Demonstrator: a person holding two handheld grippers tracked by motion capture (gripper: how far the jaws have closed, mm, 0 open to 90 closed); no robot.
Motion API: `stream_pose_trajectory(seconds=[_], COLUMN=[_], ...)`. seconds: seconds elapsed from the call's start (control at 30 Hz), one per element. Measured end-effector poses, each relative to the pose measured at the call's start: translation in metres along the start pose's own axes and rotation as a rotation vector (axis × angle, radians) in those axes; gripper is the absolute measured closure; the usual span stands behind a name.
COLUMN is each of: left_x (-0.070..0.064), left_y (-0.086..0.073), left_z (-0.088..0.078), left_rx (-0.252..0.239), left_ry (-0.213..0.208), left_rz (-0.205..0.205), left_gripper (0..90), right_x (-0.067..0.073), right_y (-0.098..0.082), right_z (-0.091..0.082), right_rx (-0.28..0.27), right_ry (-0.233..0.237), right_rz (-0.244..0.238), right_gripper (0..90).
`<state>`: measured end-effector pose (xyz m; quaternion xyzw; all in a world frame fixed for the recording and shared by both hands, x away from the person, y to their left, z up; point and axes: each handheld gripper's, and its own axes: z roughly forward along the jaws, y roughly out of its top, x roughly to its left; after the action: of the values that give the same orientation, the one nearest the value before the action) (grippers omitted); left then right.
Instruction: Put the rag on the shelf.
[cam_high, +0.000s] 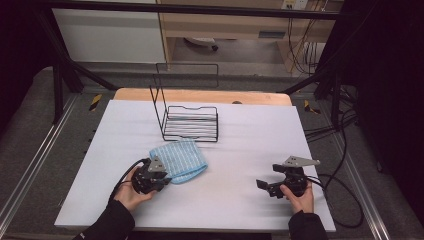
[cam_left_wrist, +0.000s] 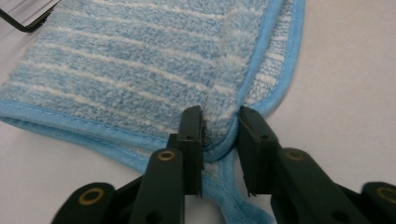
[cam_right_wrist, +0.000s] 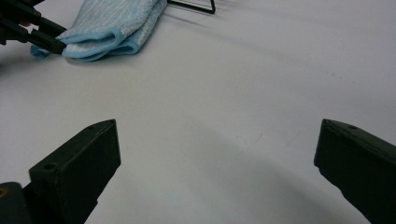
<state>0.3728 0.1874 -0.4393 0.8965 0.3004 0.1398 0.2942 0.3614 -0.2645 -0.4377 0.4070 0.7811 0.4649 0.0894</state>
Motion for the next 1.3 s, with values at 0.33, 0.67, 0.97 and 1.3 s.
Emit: stream_pose_trajectory(seconds=[0.33,0.67,0.97,1.3], left_x=[0.007,0.002,0.0,-0.01], left_y=[0.002,0.005,0.001,-0.012], left_z=[-0.001,-0.011,-0.005,-0.011], left_rx=[-0.003,-0.03,0.002,0.02], left_ry=[-0.048,-0.099,-0.065,0.029], left_rz=[-0.037,-0.071,-0.082,-0.029], left_gripper=[84.0,85.3,84.1,58.0], right_x=[0.0,0.0,0.0,0.0], right_y=[0.0,0.0,0.0,0.0], right_z=[0.001,0.0,0.0,-0.001], right_rx=[0.0,0.003,0.004,0.001], right_ry=[0.002,0.007,0.011,0.01], right_rz=[-0.004,-0.004,-0.006,0.002], right_gripper=[1.1,1.2,1.4,1.4])
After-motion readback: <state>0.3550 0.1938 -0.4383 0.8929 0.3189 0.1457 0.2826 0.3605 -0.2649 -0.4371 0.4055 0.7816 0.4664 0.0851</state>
